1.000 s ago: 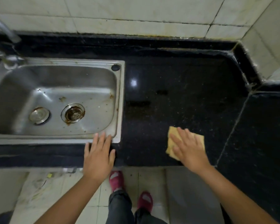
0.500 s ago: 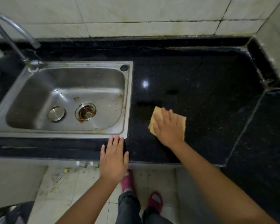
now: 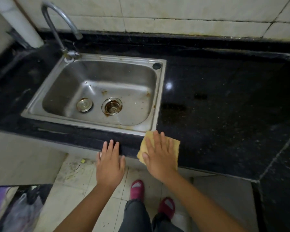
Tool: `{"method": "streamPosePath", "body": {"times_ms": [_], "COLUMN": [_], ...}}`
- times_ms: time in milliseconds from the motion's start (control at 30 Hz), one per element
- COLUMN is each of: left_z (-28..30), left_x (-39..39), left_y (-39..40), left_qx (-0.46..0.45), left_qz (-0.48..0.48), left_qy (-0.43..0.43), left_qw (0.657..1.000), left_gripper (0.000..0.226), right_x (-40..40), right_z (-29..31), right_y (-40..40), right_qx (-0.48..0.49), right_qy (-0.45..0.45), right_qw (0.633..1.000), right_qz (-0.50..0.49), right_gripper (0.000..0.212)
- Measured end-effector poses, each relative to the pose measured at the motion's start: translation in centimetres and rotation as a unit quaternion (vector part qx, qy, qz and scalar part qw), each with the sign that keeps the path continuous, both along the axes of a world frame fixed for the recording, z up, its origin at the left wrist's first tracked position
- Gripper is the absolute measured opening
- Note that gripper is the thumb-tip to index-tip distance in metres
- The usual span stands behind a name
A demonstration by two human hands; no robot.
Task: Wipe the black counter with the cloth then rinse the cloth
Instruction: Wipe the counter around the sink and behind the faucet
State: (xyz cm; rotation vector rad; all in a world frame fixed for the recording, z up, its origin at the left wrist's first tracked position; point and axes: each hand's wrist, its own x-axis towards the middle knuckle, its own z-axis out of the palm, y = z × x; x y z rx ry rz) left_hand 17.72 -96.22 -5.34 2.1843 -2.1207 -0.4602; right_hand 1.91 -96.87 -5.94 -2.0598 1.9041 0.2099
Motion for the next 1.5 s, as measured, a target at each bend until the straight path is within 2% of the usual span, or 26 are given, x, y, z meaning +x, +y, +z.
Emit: {"method": "streamPosePath", "body": {"times_ms": [67,167,233,300,367,400,500,633,767,867,967,1033,1100,1167,1267,1333,1400,1500], "left_z": [0.3,1.0,1.5,1.8,2.1,2.1,2.0,0.7,-0.4,-1.2,0.2,0.0,-0.2,0.1,0.7,0.7,0.7,0.0], "left_x": [1.1,2.0,1.9,0.9,-1.0,-2.1,-6.2,-10.3,-11.1,-10.9,-11.6,-11.5,-11.3,-10.9,-10.0,-9.2,-8.5,-8.2], "left_y": [-0.2,-1.0,-1.5,-1.8,-1.8,-1.7,-1.0,-0.8,-0.7,-0.7,-0.9,-0.7,-0.7,-0.6,-1.1,-1.9,-2.7,-3.3], "left_qx": [-0.006,-0.012,-0.015,-0.024,-0.027,-0.026,-0.002,0.083,0.095,0.124,0.123,0.132,0.108,0.088,0.045,0.024,0.035,0.014], "left_qz": [0.012,0.021,0.020,0.005,-0.035,-0.061,-0.130,-0.076,-0.077,-0.089,-0.072,-0.057,-0.043,-0.054,-0.117,-0.191,-0.246,-0.268], "left_qy": [-0.005,-0.005,-0.004,0.003,0.033,0.040,0.029,-0.059,-0.051,-0.022,-0.042,-0.067,-0.062,-0.059,-0.036,-0.028,-0.067,-0.110], "left_qw": [1.000,1.000,1.000,1.000,0.998,0.997,0.991,0.992,0.991,0.988,0.989,0.987,0.991,0.993,0.991,0.981,0.966,0.957], "left_gripper": [0.068,0.067,0.065,0.066,0.063,0.059,0.050,0.062,0.060,0.081,0.085,0.077,0.061,0.057,0.056,0.056,0.055,0.058], "right_x": [2.3,2.8,1.2,-1.4,-4.4,-5.6,-8.0,-9.6,-9.7,-10.0,-10.2,-10.1,-10.1,-9.8,-8.2,-7.3,-6.9,-6.8], "right_z": [0.8,1.9,2.1,3.0,2.8,2.8,2.5,0.6,0.5,-0.1,0.8,1.1,0.9,1.4,1.8,1.5,1.3,0.8], "right_y": [-0.5,-1.5,-1.6,-1.1,-0.6,-0.5,-0.2,0.7,0.6,0.6,0.8,0.8,0.9,0.7,0.3,0.3,0.4,0.2], "right_qx": [0.016,0.033,0.036,0.004,-0.061,-0.068,-0.032,-0.022,0.030,0.031,0.023,0.039,0.020,0.007,-0.007,0.001,0.017,0.008], "right_qy": [-0.022,-0.064,-0.142,-0.164,-0.110,-0.071,0.008,0.049,0.007,0.000,-0.006,-0.017,-0.054,-0.053,-0.066,-0.056,-0.034,0.030], "right_qw": [1.000,0.996,0.988,0.986,0.987,0.987,0.986,0.987,0.990,0.989,0.987,0.991,0.988,0.989,0.994,0.996,0.997,0.993], "right_qz": [0.010,0.052,0.048,-0.013,-0.104,-0.126,-0.163,-0.153,-0.139,-0.147,-0.159,-0.131,-0.142,-0.139,-0.088,-0.067,-0.071,-0.114], "right_gripper": [0.058,0.077,0.070,0.062,0.068,0.063,0.052,0.059,0.058,0.051,0.056,0.064,0.053,0.049,0.049,0.062,0.073,0.056]}}
